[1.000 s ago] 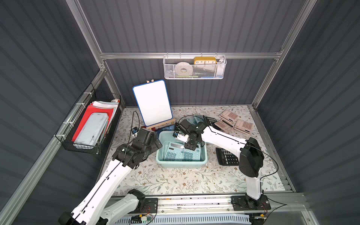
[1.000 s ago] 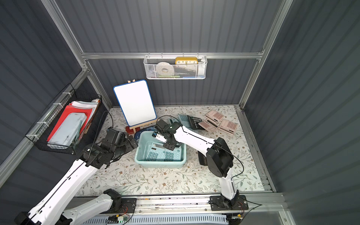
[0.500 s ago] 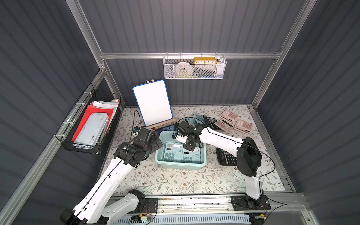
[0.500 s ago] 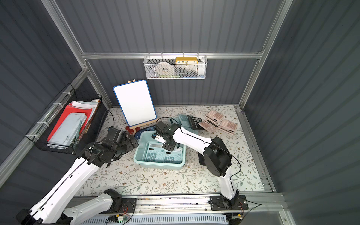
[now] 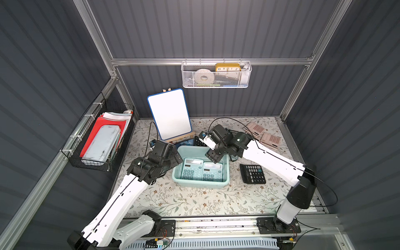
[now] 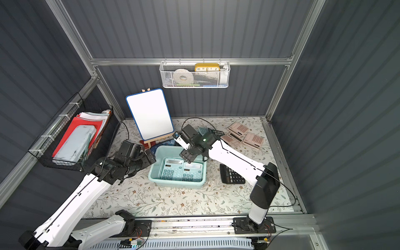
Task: Put the calculator in the storage box
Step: Place the calculator in the storage box, then pick up the calculator at the center of the board.
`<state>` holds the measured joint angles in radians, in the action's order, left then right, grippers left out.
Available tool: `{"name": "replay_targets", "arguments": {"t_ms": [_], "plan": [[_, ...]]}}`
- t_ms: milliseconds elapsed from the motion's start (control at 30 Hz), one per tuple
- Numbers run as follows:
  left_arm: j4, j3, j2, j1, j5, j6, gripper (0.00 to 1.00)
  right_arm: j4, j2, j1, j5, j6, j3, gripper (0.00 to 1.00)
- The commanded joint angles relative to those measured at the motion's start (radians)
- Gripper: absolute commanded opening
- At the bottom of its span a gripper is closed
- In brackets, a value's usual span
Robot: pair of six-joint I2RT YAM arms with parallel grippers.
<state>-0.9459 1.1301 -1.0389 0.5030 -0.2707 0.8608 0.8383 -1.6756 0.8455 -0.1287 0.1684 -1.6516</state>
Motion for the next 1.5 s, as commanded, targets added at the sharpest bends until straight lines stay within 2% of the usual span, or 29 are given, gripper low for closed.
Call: {"name": "replay_targets", "arguments": {"t_ms": [0,133,333,567,833,1000,1233,1467], "plan": [[0.054,-0.017,-0.032,-0.006,0.127,-0.033,0.99,-0.048,0.083,-0.020,0.049,-0.163,0.075,0.82],[0.127,-0.024,-0.055,-0.005,0.217,-0.032,0.99,-0.130,0.208,-0.074,0.119,-0.278,0.196,0.87],[0.190,0.027,-0.124,0.001,0.340,-0.065,0.99,-0.186,0.367,-0.241,0.284,-0.437,0.343,0.88],[0.250,0.106,-0.233,0.074,0.349,-0.075,0.99,-0.145,0.526,-0.419,0.274,-0.542,0.485,0.88],[0.325,0.198,-0.370,0.097,0.406,-0.094,0.99,-0.136,0.697,-0.570,0.261,-0.719,0.715,0.90],[0.292,0.408,-0.537,0.128,0.441,-0.146,0.99,-0.092,0.771,-0.632,0.216,-0.787,0.828,0.91],[0.294,0.658,-0.754,0.215,0.473,-0.157,0.99,-0.065,0.823,-0.741,0.246,-0.866,0.943,0.92],[0.274,0.912,-0.996,0.268,0.514,-0.157,0.99,-0.209,0.863,-0.878,0.436,-0.984,1.128,0.91]]}}
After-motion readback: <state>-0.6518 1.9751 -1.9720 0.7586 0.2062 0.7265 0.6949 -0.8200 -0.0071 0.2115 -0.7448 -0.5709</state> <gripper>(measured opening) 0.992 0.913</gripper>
